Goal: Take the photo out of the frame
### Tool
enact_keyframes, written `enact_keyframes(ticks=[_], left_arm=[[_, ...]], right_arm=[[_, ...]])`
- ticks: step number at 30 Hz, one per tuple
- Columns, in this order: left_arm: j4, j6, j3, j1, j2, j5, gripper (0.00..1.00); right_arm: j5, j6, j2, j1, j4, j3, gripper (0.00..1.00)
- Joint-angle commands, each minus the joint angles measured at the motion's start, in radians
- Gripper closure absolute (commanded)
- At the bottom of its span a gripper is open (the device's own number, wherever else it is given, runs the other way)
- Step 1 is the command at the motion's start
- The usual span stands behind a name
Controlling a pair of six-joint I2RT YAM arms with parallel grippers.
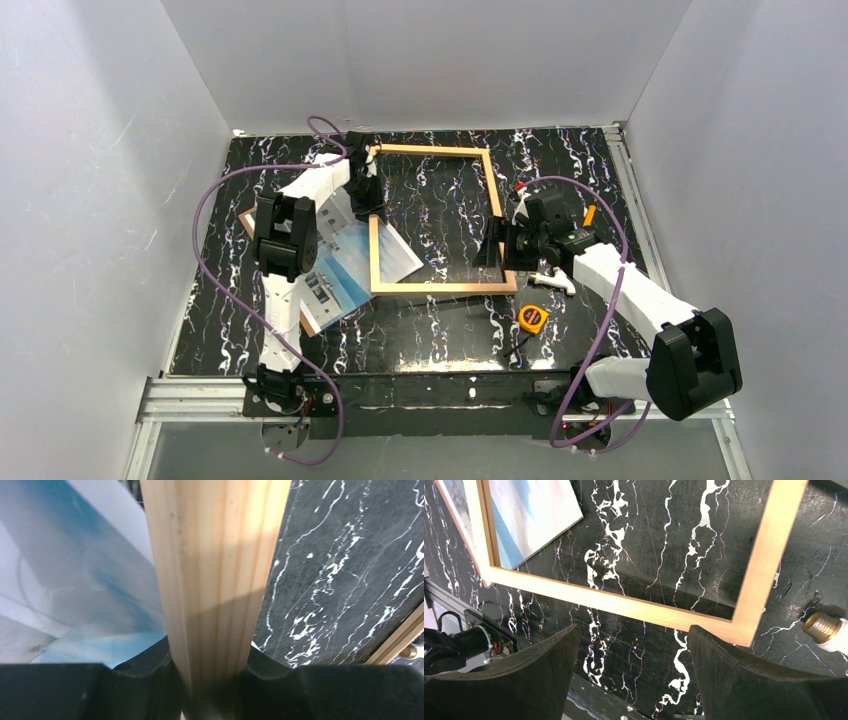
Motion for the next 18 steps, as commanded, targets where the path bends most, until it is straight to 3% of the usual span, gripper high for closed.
enact_keyframes(ticks=[1, 11, 18], left_arm=[[-0.035, -0.093, 0.027, -0.038, 0.032, 0.006, 0.98], [0.192, -0.314, -0.11, -0.041, 0.024, 0.07, 1.0], [0.177, -0.324, -0.183, -0.044, 0.023, 0.031, 1.0]], right_arm=[[-0.006, 0.008, -0.018, -0.004, 0.019, -0.018, 0.13], [-0.024, 0.022, -0.014, -0.004, 0.039, -0.04, 0.14], [-0.027, 0.025, -0.027, -0.004, 0.037, -0.041, 0.14]])
